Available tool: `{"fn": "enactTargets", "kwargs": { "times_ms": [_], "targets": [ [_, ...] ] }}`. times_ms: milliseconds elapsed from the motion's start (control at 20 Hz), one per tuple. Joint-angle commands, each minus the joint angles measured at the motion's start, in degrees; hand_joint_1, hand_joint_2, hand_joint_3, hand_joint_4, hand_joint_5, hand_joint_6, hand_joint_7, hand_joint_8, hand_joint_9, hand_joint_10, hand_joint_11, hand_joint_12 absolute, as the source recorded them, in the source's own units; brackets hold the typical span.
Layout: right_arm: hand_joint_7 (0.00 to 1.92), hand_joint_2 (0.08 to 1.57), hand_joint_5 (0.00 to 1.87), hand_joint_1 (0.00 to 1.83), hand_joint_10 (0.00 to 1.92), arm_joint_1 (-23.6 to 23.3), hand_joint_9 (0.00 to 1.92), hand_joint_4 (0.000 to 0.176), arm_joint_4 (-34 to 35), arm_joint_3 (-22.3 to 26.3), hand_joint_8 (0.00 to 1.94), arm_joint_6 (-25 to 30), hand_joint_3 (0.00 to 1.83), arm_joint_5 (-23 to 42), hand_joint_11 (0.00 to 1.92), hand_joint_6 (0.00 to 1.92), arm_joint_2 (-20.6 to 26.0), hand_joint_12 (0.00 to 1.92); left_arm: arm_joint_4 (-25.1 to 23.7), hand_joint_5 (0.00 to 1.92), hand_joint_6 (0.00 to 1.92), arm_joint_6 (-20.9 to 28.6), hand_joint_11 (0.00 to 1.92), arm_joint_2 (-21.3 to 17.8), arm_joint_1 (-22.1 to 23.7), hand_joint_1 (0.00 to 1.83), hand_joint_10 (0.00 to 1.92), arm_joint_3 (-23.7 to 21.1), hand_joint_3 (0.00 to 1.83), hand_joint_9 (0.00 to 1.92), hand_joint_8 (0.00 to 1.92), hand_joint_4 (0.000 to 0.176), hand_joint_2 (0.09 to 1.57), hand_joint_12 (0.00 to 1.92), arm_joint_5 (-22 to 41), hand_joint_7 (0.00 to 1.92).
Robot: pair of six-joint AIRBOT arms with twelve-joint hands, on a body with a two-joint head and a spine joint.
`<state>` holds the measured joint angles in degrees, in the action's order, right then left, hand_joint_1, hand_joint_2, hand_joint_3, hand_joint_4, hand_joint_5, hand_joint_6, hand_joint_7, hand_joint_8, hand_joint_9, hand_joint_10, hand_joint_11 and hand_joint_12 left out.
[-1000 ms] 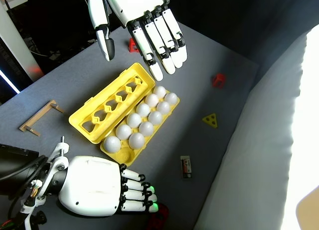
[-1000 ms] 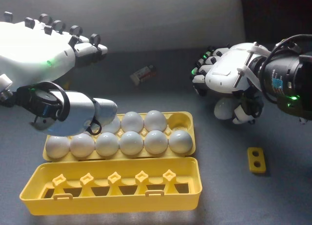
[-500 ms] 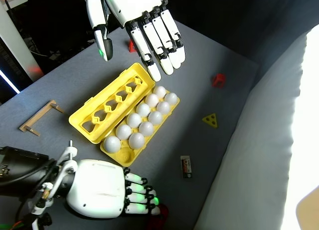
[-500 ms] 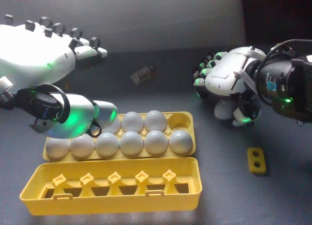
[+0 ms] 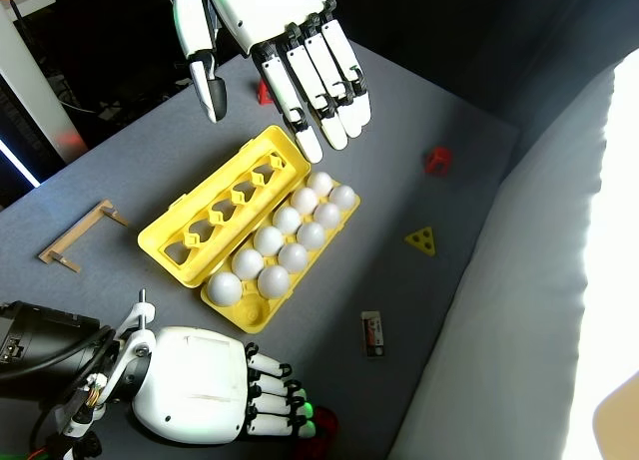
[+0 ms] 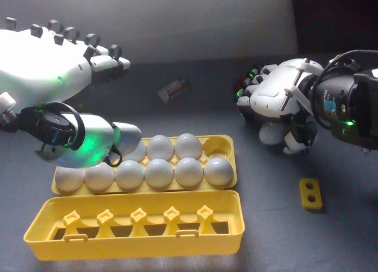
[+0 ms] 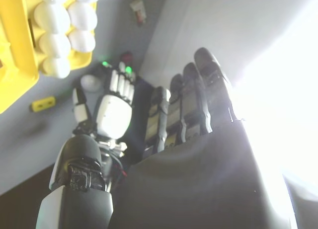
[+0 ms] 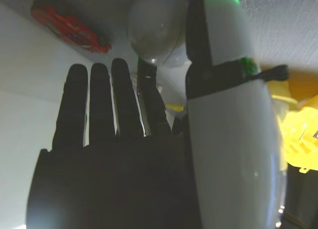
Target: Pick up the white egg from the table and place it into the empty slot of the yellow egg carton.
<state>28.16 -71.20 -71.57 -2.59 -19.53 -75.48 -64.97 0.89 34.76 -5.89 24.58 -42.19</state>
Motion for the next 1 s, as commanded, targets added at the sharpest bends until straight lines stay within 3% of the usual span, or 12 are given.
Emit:
{"fn": "enactTargets", "kwargs": {
  "times_ms": [0, 300, 350, 400, 600, 950],
  "targets": [
    [0.11, 0.97, 0.2, 1.14, 0.01, -0.28, 0.04, 0.0, -1.94, -0.19, 0.01, 0.01, 0.0, 0.72, 0.0, 0.93, -0.2, 0.0, -3.87, 0.1, 0.01, -0.2, 0.0, -0.06, 0.66, 0.04, 0.0, -0.1, 0.0, 0.09, 0.0, 0.033, 1.29, 0.53, 1.31, 0.08],
    [0.25, 1.03, 0.51, 1.04, 0.03, -0.17, 0.09, 0.0, -1.93, -0.18, 0.02, 0.25, 0.02, 1.11, 0.0, 1.12, -0.26, 0.16, -3.87, 0.1, 0.0, -0.19, 0.0, -0.05, 0.83, 0.04, 0.0, -0.09, 0.0, 0.09, 0.0, 0.033, 1.29, 0.52, 1.05, 0.09],
    [0.26, 1.16, 0.74, 1.03, 0.03, -0.17, 0.08, 0.0, -1.92, -0.18, 0.01, 0.39, 0.02, 1.25, 0.0, 1.25, -0.24, 0.15, -3.87, 0.1, 0.0, -0.19, 0.0, -0.04, 0.83, 0.04, 0.0, -0.1, 0.0, 0.09, 0.01, 0.033, 1.29, 0.52, 1.05, 0.09],
    [0.27, 1.19, 0.79, 1.03, 0.03, -0.16, 0.08, 0.0, -1.92, -0.18, 0.01, 0.4, 0.01, 1.27, 0.0, 1.28, -0.24, 0.09, -3.87, 0.1, 0.0, -0.19, 0.0, -0.04, 0.83, 0.04, 0.0, -0.1, 0.0, 0.1, 0.01, 0.033, 1.29, 0.52, 1.05, 0.1],
    [0.41, 1.19, 0.83, 1.08, 0.04, -0.13, 0.09, 0.0, -1.92, -0.18, 0.05, 0.39, 0.0, 1.37, 0.0, 1.25, -0.23, 0.0, -3.87, 0.1, 0.0, -0.08, 0.0, -0.04, 0.84, 0.01, 0.0, -0.14, 0.0, 0.09, 0.0, 0.033, 1.29, 0.5, 1.04, 0.09],
    [0.44, 1.2, 0.82, 1.08, 0.04, -1.24, 0.1, 0.0, -1.91, -0.07, 0.05, 2.78, 0.0, 4.39, 0.0, 1.26, 0.76, 0.0, -3.87, 0.12, 0.01, -0.07, 0.0, -0.04, 0.84, 0.05, 0.01, -0.19, 0.0, 0.11, 0.0, 0.027, 1.29, 0.52, 1.04, 0.11]
  ]
}}
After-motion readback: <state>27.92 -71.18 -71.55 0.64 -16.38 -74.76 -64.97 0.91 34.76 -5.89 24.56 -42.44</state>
